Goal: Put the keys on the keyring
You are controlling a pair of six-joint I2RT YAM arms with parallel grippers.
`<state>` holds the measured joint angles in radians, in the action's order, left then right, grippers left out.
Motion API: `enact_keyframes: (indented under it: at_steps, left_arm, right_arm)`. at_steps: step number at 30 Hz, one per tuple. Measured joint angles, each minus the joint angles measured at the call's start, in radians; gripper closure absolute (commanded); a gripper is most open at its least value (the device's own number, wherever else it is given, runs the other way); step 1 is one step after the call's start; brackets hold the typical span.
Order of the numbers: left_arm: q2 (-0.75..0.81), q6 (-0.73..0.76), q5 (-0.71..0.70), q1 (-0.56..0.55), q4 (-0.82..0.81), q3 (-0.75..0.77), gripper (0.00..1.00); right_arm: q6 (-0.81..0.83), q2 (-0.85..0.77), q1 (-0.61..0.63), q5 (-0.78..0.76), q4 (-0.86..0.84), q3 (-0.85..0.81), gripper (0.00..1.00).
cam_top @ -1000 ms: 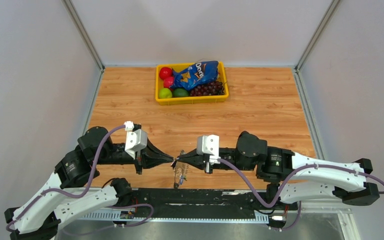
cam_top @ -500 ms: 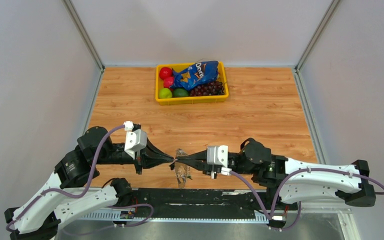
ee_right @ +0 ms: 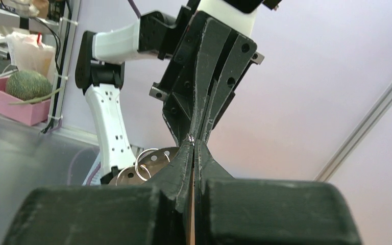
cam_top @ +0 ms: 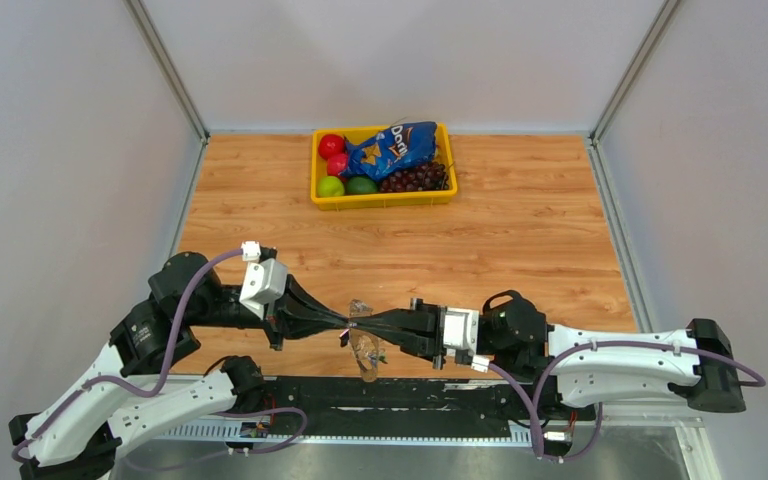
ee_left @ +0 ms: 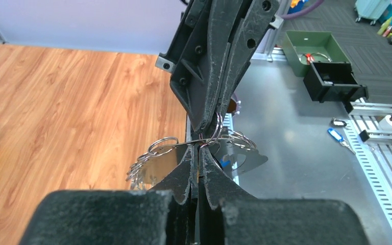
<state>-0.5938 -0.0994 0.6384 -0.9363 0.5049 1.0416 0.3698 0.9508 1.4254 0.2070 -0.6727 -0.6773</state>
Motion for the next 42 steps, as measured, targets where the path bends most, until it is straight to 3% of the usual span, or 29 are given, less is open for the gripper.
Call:
enact_keyframes:
  at_steps: [24,33,39,42]
  left_arm:
    - [-0.034,-0.097,0.169,-0.005,-0.214,0.024,1.00]
    - [-0.086,-0.149,0.216,-0.005,-0.316,0.024,1.00]
    - [-0.098,-0.180,0.229,-0.005,-0.367,0.024,0.97]
    - [-0.096,-0.186,0.225,-0.005,-0.371,0.024,0.87]
  right_arm:
    - [-0.020,0.173,0.000,0.192,-0.520,0.011,1.00]
    - [-0.021,0.233,-0.002,0.238,-0.626,-0.037,1.00]
    - [-0.020,0.237,-0.002,0.241,-0.651,-0.042,1.00]
    - [-0.019,0.229,-0.002,0.235,-0.644,-0.042,1.00]
